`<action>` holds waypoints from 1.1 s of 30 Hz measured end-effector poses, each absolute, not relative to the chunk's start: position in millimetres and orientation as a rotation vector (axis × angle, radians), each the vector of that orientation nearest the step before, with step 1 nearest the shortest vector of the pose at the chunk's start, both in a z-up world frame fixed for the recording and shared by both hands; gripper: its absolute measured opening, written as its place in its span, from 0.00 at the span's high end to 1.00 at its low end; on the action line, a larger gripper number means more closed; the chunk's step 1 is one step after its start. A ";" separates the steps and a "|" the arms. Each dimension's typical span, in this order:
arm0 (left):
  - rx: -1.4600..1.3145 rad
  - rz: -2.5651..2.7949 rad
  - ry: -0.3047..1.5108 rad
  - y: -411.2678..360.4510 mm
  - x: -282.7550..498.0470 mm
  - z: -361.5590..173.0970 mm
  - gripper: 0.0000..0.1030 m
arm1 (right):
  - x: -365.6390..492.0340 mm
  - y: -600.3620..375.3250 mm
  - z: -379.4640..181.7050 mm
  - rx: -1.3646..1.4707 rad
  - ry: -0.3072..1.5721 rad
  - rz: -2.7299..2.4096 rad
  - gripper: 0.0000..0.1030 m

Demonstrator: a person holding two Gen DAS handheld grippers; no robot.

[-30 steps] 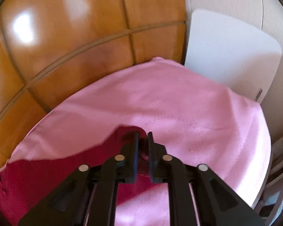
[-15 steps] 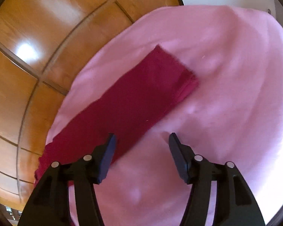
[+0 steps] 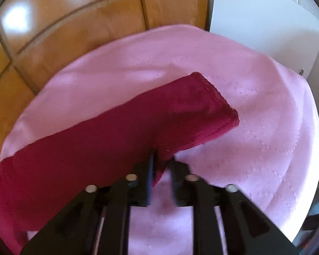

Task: Fold small clothes

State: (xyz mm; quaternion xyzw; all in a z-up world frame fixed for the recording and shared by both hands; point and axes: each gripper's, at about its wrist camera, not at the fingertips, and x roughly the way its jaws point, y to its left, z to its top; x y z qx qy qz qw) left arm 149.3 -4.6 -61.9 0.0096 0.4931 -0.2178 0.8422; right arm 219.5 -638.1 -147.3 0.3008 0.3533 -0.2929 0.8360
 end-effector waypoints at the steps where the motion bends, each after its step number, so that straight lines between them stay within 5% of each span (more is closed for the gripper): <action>1: 0.014 -0.457 1.039 -0.4 147.2 -60.5 0.67 | 211.8 -632.1 -145.6 0.642 0.738 -0.598 0.58; 3: -0.006 -0.441 1.025 11.2 142.9 -56.5 0.67 | 193.0 -612.8 -141.6 0.617 0.733 -0.561 0.48; 9: -0.071 -0.292 0.986 66.1 131.2 -51.9 0.67 | 135.8 -513.1 -141.4 0.596 0.818 -0.148 0.48; 11: -0.109 -0.253 0.983 87.0 126.1 -53.0 0.54 | 117.8 -483.1 -145.4 0.605 0.852 -0.026 0.47; 12: -0.125 -0.242 0.976 95.3 122.9 -53.3 0.33 | 108.0 -464.9 -149.0 0.615 0.877 0.047 0.47; 18: -0.150 -0.274 0.985 112.2 109.0 -63.2 0.29 | 72.1 -381.7 -167.2 0.492 0.993 0.194 0.42; 20: -0.127 -0.310 0.996 106.3 106.0 -69.3 0.33 | 69.0 -361.9 -168.5 0.388 1.011 0.162 0.65; 21: -0.106 -0.304 0.993 102.6 104.6 -71.8 0.43 | 68.4 -356.7 -167.4 0.371 1.018 0.158 0.83; 22: -0.080 -0.296 0.993 99.8 103.8 -74.7 0.56 | 68.8 -353.9 -166.3 0.371 1.023 0.165 0.89; 25: -0.037 -0.331 0.987 93.1 101.3 -77.4 0.89 | 67.5 -345.4 -150.6 0.296 1.006 0.145 0.93; 33: 0.028 -0.337 0.996 96.8 89.8 -80.0 0.92 | 42.3 -352.3 -167.5 0.270 1.066 0.115 0.94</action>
